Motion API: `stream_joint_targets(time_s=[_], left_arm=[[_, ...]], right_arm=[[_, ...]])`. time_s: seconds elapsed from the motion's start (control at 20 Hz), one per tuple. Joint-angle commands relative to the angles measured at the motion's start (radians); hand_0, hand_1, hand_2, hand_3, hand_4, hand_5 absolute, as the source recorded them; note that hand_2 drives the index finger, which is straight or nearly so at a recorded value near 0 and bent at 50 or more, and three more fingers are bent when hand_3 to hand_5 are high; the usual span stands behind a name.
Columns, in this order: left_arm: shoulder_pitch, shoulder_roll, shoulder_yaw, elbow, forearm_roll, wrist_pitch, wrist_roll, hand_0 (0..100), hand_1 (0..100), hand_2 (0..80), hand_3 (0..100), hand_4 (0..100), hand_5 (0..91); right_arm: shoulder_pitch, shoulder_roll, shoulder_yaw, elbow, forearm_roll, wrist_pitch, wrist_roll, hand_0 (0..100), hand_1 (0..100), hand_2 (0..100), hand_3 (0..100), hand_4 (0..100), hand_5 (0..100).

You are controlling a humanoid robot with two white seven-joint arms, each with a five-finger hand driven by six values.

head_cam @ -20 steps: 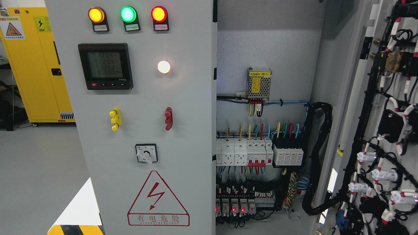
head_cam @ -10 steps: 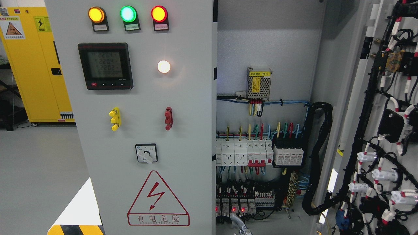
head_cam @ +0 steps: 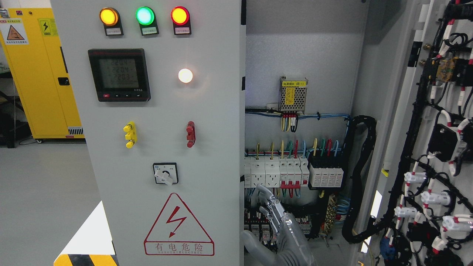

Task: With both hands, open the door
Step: 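Reach the right hand up behind the edge of the indicator-light door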

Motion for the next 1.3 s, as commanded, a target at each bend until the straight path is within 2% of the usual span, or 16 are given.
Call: stream_joint_targets(time_s=[0.0,0.45,0.6,0.75,0.85,0.95,1.0,1.25], left_arm=[[-0.001,-0.003,0.000,0.033,0.000,-0.002,0.000,12,56,0.0,0,0,0.0],[-0.001,-0.003,0.000,0.033,0.000,-0.002,0.000,12,56,0.0,0,0,0.0],[-0.001,-0.003,0.000,0.033,0.000,-0.002,0.000,12,56,0.0,0,0,0.0],[-0.001,-0.003,0.001,0.033,0.000,-0.002,0.000,12,56,0.0,0,0,0.0],[-0.001,-0.003,0.001,0.033,0.000,-0.002,0.000,12,56,0.0,0,0,0.0],[-0.001,-0.003,0.001,0.033,0.000,-0.002,0.000,12,56,0.0,0,0,0.0],[-0.001,-0.003,0.000,0.033,0.000,-0.002,0.000,12,56,0.0,0,0,0.0],[-0.001,-0.003,0.001,0.033,0.000,-0.002,0.000,12,56,0.0,0,0,0.0]], right_arm=[[-0.159,0.019,-0.063,0.162,0.001,0.012,0.005,0,50,4,0,0,0],[-0.325,0.008,-0.071,0.377,-0.023,0.012,0.018,0,50,4,0,0,0],[-0.353,-0.013,-0.069,0.418,-0.080,0.017,0.021,0,50,4,0,0,0],[-0.370,-0.018,-0.069,0.435,-0.085,0.037,0.022,0,50,4,0,0,0],[-0.396,-0.019,-0.069,0.470,-0.100,0.037,0.044,0,50,4,0,0,0],[-0.420,-0.019,-0.069,0.487,-0.119,0.037,0.100,0,50,4,0,0,0],[-0.426,-0.019,-0.069,0.487,-0.120,0.037,0.110,0,50,4,0,0,0],[-0.442,-0.029,-0.084,0.501,-0.164,0.065,0.116,0,50,4,0,0,0]])
